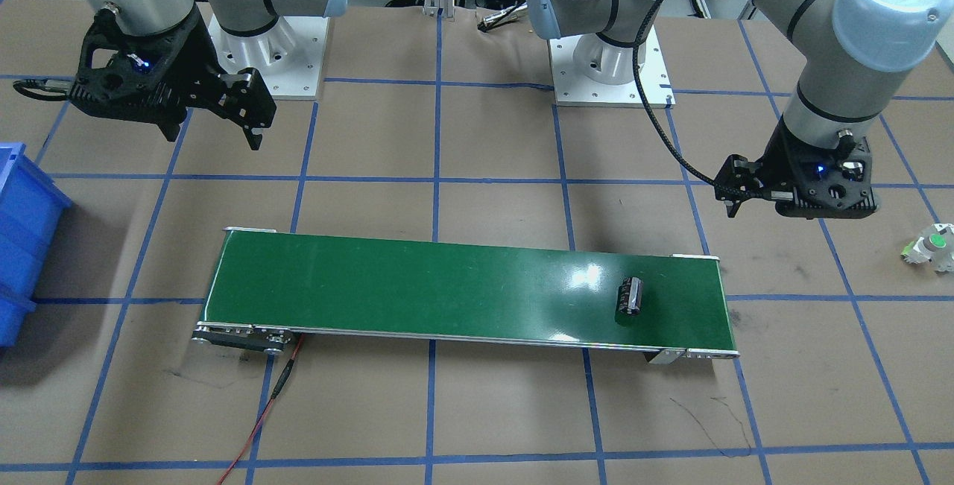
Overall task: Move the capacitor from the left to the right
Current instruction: 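Set the capacitor on the belt and open the left gripper, withdrawing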
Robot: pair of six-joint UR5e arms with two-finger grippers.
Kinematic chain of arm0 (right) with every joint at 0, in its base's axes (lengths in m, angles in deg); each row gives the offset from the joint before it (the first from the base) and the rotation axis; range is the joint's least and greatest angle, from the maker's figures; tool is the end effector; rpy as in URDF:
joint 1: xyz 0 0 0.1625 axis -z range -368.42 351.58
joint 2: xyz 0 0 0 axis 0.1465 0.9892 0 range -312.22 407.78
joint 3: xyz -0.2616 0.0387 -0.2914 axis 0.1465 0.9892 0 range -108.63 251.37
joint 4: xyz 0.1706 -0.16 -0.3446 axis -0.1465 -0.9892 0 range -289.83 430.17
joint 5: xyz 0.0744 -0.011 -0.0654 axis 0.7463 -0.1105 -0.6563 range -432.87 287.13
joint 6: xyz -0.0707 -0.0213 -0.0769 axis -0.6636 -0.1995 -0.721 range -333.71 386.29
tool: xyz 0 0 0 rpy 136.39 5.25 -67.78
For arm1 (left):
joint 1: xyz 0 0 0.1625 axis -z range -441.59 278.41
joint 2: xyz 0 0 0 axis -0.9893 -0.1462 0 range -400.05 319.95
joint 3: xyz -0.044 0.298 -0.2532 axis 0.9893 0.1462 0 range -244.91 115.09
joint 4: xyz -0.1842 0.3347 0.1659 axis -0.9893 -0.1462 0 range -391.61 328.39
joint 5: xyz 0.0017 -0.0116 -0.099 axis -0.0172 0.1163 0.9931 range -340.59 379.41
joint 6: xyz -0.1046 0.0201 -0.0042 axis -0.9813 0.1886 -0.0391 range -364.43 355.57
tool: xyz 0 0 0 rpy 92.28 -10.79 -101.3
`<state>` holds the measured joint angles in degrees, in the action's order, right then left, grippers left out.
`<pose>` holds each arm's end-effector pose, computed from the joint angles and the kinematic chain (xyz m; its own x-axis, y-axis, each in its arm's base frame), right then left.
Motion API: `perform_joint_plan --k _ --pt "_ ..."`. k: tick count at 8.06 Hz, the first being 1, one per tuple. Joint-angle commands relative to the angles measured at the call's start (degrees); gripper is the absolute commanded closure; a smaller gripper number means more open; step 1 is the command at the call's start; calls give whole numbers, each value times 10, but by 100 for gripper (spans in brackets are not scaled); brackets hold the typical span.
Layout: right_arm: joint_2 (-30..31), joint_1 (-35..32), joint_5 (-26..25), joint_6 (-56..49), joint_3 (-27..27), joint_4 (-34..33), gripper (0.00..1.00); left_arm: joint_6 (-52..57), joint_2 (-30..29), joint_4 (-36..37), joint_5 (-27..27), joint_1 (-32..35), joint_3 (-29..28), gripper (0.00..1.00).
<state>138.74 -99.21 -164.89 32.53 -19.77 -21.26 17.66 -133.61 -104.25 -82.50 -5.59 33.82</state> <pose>0.1362 -0.4882 0.4503 -0.9949 0.0958 0.0327 0.0949 0.9952 -0.0255 0.0175 -0.5301 0.3762 -0.9663 0.1277 -0.2236 0.1321 0.9912 -0.0046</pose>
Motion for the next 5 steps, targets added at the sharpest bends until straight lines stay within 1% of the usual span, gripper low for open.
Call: perform_joint_plan --k 1,5 --pt "0 0 0 0 0 -1 0 -46 1 0 -19 -1 1 0" --pt "0 0 0 0 0 0 0 -42 2 4 -18 -1 1 0"
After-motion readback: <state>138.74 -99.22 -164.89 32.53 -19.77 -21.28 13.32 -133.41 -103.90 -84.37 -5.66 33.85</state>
